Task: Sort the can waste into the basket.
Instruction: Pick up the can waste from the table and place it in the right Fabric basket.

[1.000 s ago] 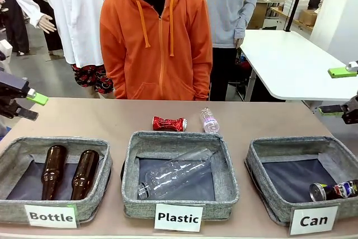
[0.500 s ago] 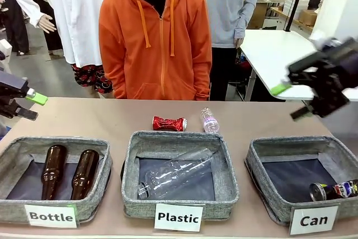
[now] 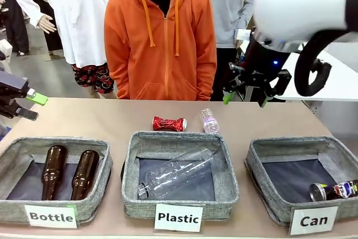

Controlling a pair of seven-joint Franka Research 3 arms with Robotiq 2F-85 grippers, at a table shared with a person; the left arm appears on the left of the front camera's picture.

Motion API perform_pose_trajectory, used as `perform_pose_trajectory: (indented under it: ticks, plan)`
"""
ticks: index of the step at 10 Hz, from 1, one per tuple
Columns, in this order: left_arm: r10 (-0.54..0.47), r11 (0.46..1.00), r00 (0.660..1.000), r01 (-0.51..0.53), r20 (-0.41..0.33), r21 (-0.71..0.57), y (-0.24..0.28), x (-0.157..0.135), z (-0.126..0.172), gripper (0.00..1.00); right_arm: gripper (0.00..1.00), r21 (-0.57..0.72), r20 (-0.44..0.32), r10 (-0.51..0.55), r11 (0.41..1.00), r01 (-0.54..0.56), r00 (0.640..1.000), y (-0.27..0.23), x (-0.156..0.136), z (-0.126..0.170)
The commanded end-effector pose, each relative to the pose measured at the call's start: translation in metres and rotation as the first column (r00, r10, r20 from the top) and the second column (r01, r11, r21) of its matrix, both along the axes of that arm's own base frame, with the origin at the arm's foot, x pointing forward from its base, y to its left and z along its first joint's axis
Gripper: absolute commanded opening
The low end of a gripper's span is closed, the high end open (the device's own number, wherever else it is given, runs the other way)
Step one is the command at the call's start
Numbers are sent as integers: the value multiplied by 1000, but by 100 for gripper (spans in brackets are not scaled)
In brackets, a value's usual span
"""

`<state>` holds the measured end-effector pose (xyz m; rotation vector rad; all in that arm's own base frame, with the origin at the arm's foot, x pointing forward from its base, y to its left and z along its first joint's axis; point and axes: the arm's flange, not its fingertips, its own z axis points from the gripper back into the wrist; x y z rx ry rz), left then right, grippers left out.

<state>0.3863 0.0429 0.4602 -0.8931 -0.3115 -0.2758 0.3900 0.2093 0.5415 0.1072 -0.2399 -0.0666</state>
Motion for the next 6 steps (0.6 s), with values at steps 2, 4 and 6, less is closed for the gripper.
perform_pose_trajectory:
  ticks: [2,4,6]
  plan:
    - [-3,1000,1000,3,-11,3,1,-2,4,100,100,40,-85,76,997,-73,993,-2,-1,-4]
    - [-3,1000,1000,3,-11,3,1,-2,4,100,100,43,138,37,998,-43,990,-6,-5,-3]
    - [-3,1000,1000,3,-11,3,1,-2,4,100,100,19,213,131,990,-138,968,23,38,-2]
